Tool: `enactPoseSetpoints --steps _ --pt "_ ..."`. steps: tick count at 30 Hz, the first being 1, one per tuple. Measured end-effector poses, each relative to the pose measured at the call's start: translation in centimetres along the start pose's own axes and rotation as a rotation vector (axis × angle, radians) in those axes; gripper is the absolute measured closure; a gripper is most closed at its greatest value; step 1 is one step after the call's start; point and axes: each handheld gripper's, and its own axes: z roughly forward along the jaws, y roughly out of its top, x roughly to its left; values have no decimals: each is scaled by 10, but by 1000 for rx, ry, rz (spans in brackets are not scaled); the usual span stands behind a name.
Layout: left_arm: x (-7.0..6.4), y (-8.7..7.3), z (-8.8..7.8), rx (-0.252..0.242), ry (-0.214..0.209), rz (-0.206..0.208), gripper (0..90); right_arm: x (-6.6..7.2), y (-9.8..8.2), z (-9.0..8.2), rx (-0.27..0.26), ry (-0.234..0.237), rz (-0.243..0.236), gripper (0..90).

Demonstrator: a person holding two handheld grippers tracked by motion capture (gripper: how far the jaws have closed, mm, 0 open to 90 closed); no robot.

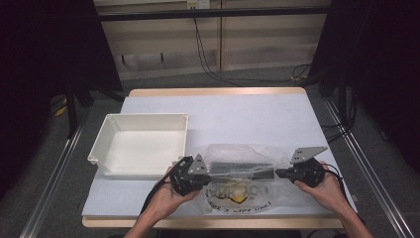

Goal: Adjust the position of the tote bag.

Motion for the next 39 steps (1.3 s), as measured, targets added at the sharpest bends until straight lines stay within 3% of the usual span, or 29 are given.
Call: enactPoseSetpoints --steps 1,3,6,7,11,14,19,21,23,25,27,29,32,33,39 --pt "2 0 0 5 -1 -1 862 0 0 -1 1 4 6 900" --pt "4 1 2 27 47 11 862 -3 1 -3 -16 -6 11 900" --pt "7 3 5 71 37 28 862 -6 3 -5 -37 -8 16 900" --pt "7 3 7 79 61 33 863 -7 3 -5 -39 -5 17 900" --pt "12 0 12 97 53 8 864 -5 1 5 -5 -14 3 900" --pt "18 -1 1 32 30 -38 863 -3 -1 11 15 -13 -1 900" --pt "23 2 -7 3 41 -49 859 -3 -6 12 27 -2 1 900" --pt "27 3 -9 -42 20 -80 859 -2 -6 11 35 -12 1 900" --pt "26 6 -9 -32 43 -64 850 -2 -9 11 31 -6 4 900" --pt "30 7 -8 -59 -7 -83 848 -2 -9 10 28 -4 3 900" --pt "28 8 -5 -57 14 -80 844 -2 -9 10 23 -3 3 900" --pt "28 9 1 -27 78 -63 857 -2 -9 9 14 5 3 900" --pt "28 5 11 20 94 -80 866 -1 -9 9 20 -7 3 900" --pt "28 4 12 48 104 -56 867 -1 -10 9 20 -4 1 900" --pt "22 -7 25 124 50 -34 867 -1 -12 12 35 1 -7 900"
